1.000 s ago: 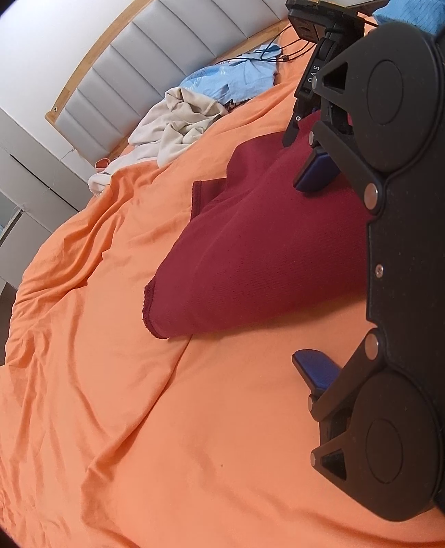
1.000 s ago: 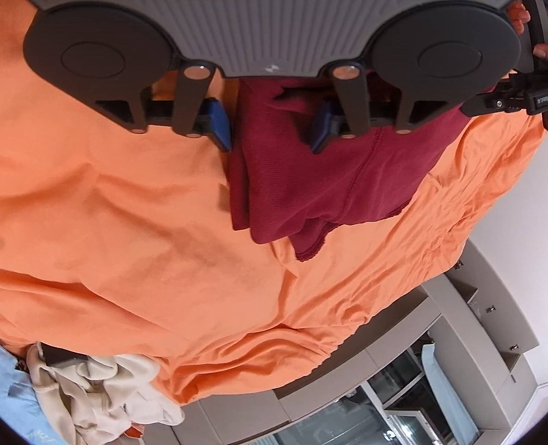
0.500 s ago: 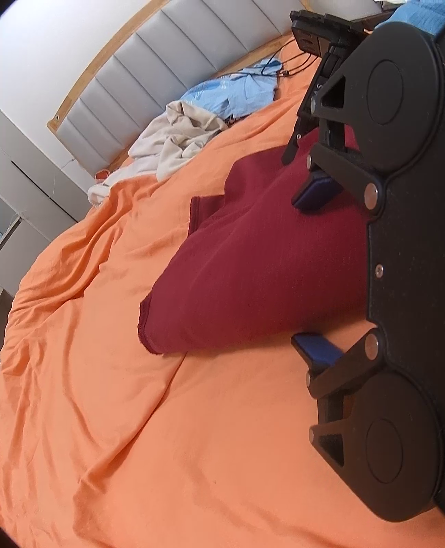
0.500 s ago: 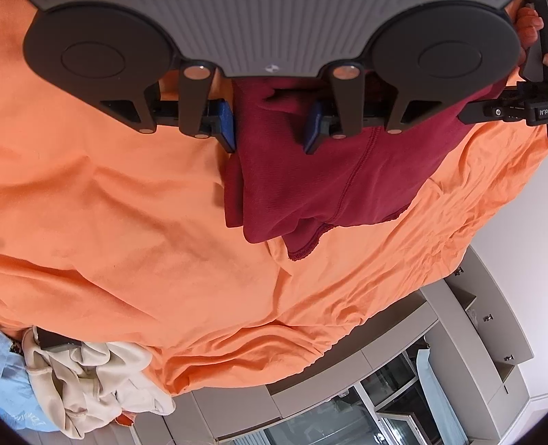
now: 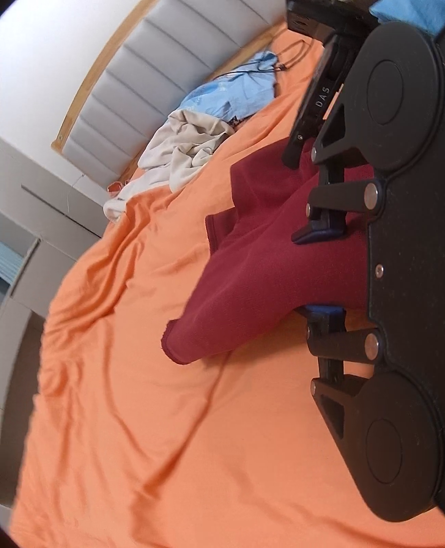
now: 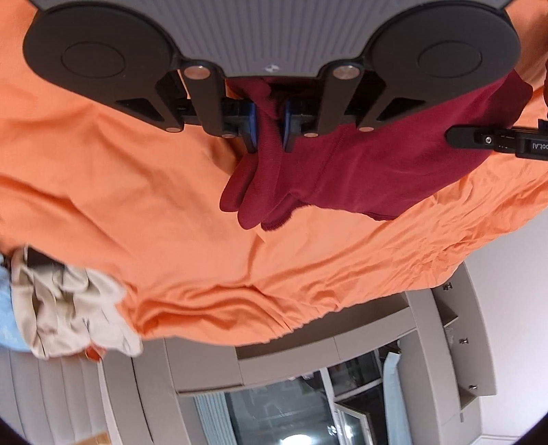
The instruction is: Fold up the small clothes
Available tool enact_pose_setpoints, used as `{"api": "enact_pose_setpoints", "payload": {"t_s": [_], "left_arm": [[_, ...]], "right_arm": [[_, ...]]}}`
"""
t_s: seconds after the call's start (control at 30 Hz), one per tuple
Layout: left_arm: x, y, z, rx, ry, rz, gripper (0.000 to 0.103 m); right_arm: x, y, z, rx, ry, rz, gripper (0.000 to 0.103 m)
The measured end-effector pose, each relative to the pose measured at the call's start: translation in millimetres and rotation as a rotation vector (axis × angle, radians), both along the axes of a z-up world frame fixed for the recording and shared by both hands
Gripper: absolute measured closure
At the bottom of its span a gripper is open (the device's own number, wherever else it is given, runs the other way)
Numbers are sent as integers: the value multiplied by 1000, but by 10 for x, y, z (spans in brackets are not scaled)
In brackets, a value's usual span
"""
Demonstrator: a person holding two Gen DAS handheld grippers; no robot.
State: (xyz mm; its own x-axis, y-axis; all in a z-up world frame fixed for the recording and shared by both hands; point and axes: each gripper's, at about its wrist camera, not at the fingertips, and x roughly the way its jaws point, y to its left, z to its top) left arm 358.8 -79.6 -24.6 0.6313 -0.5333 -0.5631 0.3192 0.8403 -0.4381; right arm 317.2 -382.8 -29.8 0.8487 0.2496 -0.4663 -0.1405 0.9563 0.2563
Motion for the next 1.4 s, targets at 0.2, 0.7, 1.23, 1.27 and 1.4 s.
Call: {"api": "enact_pose_setpoints", "payload": {"t_s": [0.2, 0.7, 1.23, 1.27, 1.4], "left_arm": [[-39, 3, 165, 13, -27, -3, 71], [-291, 636, 636, 104, -177, 145, 72], [-279, 1162, 225, 209, -87, 255, 71], [-282, 1174, 222, 208, -85, 256, 71], [-259, 1183, 215, 213, -74, 258, 70]], "right_arm": [[-33, 67, 184, 54, -56, 6, 88], [255, 905, 484, 123, -172, 170, 89], [536, 1213, 72, 116, -31, 184, 94], [552, 1210, 44, 114, -20, 181, 94], [590, 1197, -31, 111, 19, 167, 93]]}}
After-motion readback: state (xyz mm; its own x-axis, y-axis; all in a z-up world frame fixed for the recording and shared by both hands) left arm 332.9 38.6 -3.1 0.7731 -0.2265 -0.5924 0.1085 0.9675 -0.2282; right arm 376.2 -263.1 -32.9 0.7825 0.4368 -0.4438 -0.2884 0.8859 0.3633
